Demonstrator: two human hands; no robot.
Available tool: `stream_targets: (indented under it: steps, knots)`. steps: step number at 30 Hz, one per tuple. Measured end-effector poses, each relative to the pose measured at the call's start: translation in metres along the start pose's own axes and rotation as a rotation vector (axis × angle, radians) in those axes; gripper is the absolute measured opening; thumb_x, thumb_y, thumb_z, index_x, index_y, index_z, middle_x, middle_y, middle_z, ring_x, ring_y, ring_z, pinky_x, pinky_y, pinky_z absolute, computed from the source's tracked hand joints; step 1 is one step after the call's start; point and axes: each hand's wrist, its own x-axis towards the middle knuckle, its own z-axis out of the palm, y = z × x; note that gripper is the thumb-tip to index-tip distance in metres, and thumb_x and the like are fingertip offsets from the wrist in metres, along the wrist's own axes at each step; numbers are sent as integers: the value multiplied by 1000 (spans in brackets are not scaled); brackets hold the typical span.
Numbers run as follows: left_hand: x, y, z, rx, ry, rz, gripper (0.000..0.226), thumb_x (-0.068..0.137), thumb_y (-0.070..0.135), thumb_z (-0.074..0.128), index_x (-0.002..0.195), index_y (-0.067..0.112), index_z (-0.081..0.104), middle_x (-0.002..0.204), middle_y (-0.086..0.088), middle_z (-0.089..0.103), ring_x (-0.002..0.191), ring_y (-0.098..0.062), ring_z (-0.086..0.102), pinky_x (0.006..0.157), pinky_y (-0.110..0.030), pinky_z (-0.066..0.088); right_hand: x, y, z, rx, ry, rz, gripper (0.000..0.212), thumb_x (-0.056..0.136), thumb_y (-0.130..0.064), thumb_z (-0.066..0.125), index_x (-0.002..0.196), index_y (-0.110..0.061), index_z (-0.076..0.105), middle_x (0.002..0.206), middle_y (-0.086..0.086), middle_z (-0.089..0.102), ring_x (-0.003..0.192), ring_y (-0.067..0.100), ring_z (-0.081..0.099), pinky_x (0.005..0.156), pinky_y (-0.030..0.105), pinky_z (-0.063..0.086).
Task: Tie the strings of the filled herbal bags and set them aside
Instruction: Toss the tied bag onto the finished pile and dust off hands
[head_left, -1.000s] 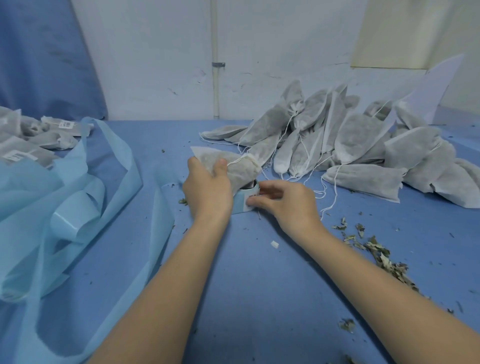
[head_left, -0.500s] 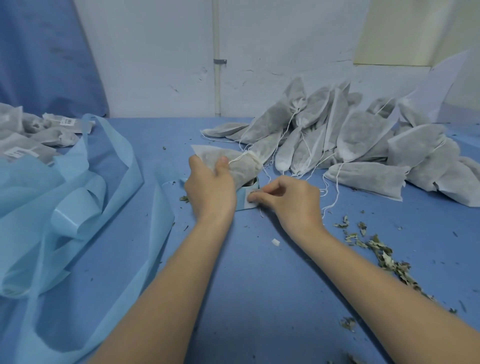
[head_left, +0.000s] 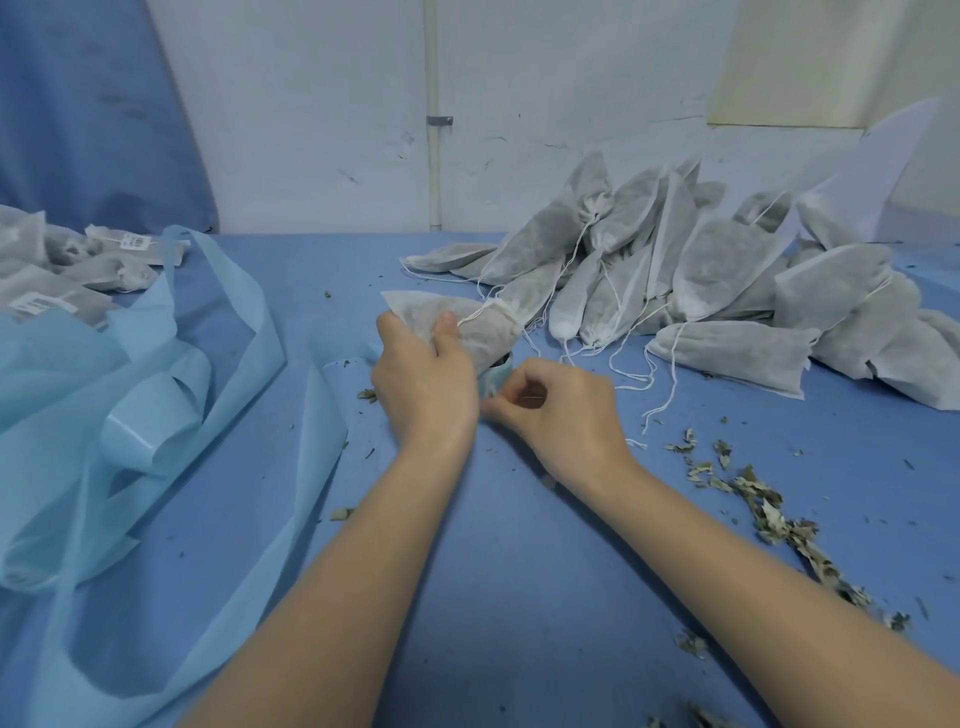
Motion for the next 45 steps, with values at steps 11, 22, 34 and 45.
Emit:
stream_targets:
  steps: [11,22,34,45]
  knots:
    - [2,0,-7,-205,-95,100,19,92,25,58,92,10,46,73,14,49,68,-5,48,57,-12,34,-3,-14,-40,10,-134,-93,24,63,-34,87,71,-35,64,150,-5,32,139,11,29,107,21,23]
    - [-8,9,-8,-299,-505,165,18,87,13,65,105,15,63,96,2,70,91,-13,65,83,-32,52,7,-17,-70,-60,56,-254,17,72,-30,81,72,-29,64,134,-9,47,118,14,36,92,0,20]
    - [-10,19,-9,-515,-688,-6,7,85,14,66,88,9,65,78,-3,68,71,-14,62,67,-25,50,10,-14,-73,70,62,-165,41,70,-29,83,101,-28,57,108,-13,62,86,-8,57,80,10,44]
    - [-17,13,-3,-407,-785,-24,31,63,-7,74,89,6,65,82,-7,70,73,-19,65,71,-31,52,12,-9,-61,433,126,34,15,77,-24,79,89,-17,74,78,-10,70,71,-2,61,69,15,47]
